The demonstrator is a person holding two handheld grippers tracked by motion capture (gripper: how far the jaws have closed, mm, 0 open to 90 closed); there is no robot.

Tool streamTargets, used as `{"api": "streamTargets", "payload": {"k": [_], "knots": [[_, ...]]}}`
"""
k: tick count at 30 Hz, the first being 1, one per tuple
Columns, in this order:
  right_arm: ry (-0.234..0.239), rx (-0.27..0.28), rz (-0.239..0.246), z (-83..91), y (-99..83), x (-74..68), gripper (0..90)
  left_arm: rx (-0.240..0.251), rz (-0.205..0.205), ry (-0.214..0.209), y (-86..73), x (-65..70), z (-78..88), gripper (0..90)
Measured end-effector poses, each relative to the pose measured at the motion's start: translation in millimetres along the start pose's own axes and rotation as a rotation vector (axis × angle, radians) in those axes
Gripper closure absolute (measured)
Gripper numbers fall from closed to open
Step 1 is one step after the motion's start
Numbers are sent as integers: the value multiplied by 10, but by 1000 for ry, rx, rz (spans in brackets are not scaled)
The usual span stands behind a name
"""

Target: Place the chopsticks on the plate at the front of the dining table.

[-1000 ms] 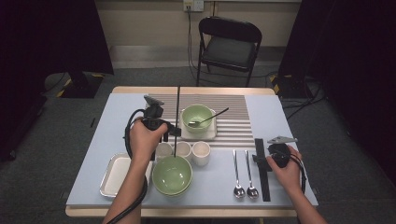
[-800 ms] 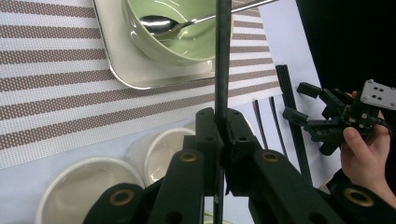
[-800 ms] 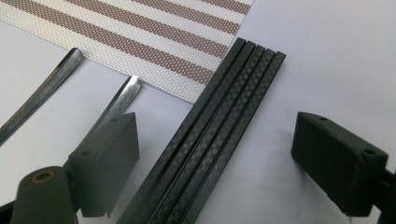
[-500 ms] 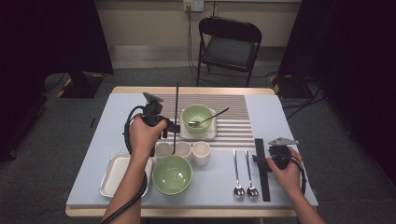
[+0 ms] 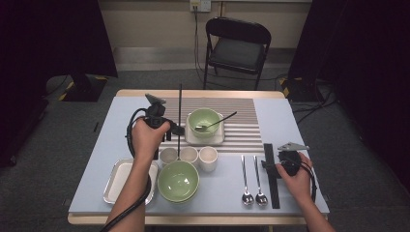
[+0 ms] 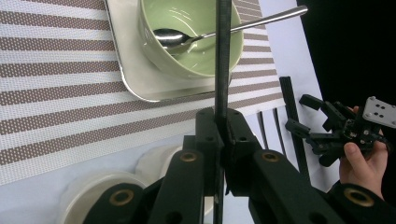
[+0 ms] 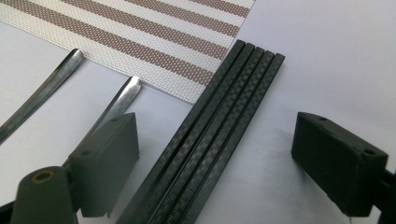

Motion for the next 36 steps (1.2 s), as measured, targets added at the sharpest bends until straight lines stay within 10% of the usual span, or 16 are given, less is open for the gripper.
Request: {"api": "streamTargets", "payload": {"k": [36], "knots": [[2, 4, -1, -1, -2, 0, 141, 6, 30, -4, 255, -130, -150, 862]]}}
Point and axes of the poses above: each handheld gripper's, and its own axes: z roughly backward along the jaws, y roughly out of its top, x roughly to its right, the point moved 4 cm from there along -z, roughly forward along the jaws, and after that the axes turned 5 degrees about x, right-handed, at the moved point
